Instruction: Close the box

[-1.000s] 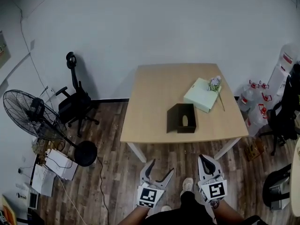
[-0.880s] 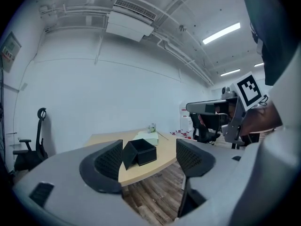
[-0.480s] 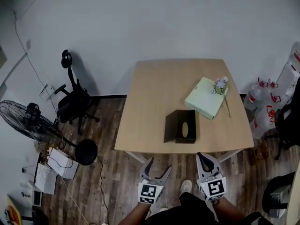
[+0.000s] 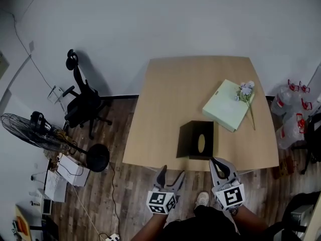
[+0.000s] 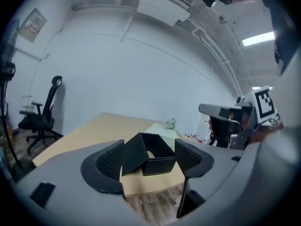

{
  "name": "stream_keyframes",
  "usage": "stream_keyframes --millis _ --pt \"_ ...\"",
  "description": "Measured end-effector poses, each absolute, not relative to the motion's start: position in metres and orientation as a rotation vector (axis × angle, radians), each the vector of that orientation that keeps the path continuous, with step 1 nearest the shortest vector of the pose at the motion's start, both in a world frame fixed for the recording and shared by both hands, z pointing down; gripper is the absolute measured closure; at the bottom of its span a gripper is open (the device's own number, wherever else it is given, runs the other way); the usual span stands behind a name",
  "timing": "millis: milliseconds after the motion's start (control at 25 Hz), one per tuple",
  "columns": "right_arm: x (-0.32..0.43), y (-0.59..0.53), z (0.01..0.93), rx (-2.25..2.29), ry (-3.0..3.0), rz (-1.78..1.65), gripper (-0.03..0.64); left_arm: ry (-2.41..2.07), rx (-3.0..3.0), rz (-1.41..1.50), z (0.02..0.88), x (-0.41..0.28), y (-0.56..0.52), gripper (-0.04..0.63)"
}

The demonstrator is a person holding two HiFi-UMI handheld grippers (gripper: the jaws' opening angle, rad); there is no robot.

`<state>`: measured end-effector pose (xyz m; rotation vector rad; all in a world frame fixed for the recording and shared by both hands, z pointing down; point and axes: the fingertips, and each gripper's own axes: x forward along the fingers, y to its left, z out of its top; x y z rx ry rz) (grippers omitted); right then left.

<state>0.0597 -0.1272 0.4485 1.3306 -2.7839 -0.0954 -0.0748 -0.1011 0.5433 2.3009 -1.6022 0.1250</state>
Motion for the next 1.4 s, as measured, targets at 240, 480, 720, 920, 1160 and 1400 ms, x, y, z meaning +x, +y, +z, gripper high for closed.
stream_keyframes --millis 240,480,720,920,1160,1400 --pt "0.061 -0.15 0.457 1.274 -2.789 -0.08 0.604 -1.553 2.045 -0.11 0.567 -0.094 -0.117 0.267" --pt "0.053 -0.166 0.461 1.265 -2.781 -0.072 0.604 -1.378 1.78 -0.446 0.586 -0.109 -0.134 0.268" --pt "0.045 -0.174 0.47 1.295 -2.734 -0.041 0.604 -1.188 1.538 -0.677 0.61 -0.113 -0.152 0.27" --pt "0.04 -0.178 0.474 1.314 -2.7 -0.036 0.604 -1.007 1.247 -0.836 0.645 -0.106 -0.157 0.269" --pt "0.041 -0.182 0.474 1.331 -2.677 -0.039 0.604 -0.956 1.138 -0.859 0.674 -0.098 -0.163 0.267" --pt "0.043 -0.182 0.481 1.345 -2.648 -0.021 0.604 -0.912 1.122 -0.843 0.689 -0.094 -0.178 0.272"
